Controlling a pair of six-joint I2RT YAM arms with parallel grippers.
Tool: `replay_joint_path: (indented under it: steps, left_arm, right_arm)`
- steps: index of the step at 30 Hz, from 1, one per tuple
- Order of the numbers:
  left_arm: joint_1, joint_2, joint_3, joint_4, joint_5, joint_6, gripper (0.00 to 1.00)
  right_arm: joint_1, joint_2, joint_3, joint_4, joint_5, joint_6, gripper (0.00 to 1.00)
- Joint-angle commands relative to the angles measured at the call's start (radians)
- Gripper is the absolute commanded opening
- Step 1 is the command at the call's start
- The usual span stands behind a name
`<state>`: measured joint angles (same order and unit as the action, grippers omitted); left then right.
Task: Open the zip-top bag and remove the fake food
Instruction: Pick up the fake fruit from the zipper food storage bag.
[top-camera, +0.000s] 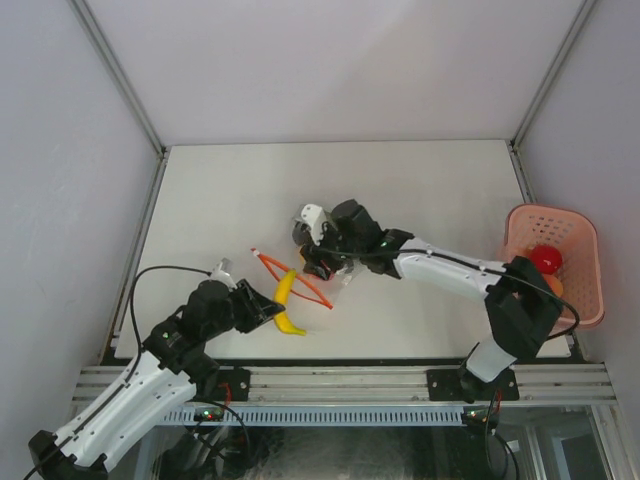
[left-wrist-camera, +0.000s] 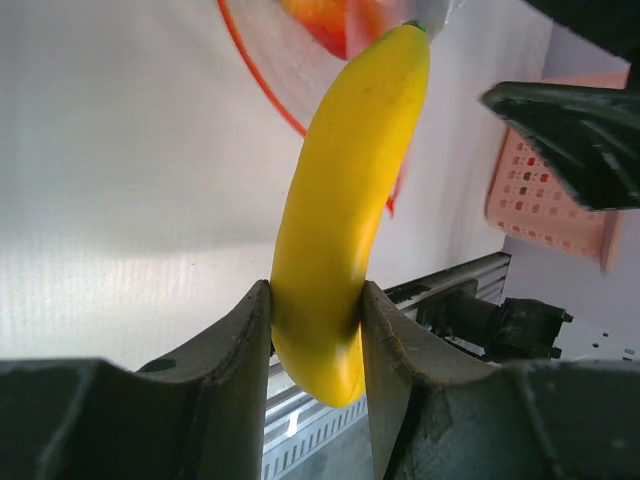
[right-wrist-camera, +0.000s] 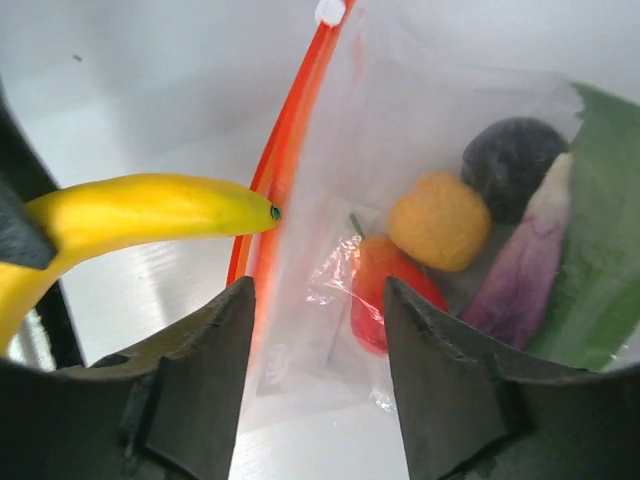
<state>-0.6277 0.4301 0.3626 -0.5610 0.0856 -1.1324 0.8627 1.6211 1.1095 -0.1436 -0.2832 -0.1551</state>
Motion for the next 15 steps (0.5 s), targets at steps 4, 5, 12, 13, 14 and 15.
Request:
replay_joint_path:
  steps: [4,5,12,13,14,15]
  left_arm:
    - [0.005,0.017,0.067,0.183,0.084,0.035,0.14]
    - [0.005,0.021,0.073,0.202,0.093,0.038,0.14]
    - [0.005,0.064,0.106,0.392,0.100,0.074,0.14]
    - [0.005,0.072,0.099,0.449,0.103,0.076,0.14]
    - [0.005,0.083,0.089,0.511,0.107,0.075,0.14]
    - [0.005,0.093,0.070,0.573,0.108,0.070,0.14]
  right_arm:
    - [-0.188,-0.188,0.017,-0.025,-0.441,0.024,0.57]
    - [-0.219,-0.210,0.006,-0.014,-0.503,0.036,0.59]
    - [-0.397,-0.361,-0.162,0.322,-0.830,0.308,0.74]
    - [-0.407,-0.378,-0.172,0.355,-0.843,0.337,0.76]
    - [-0.413,-0.390,-0.182,0.374,-0.851,0.356,0.77]
    - [-0.420,-0.402,-0.186,0.386,-0.853,0.370,0.79]
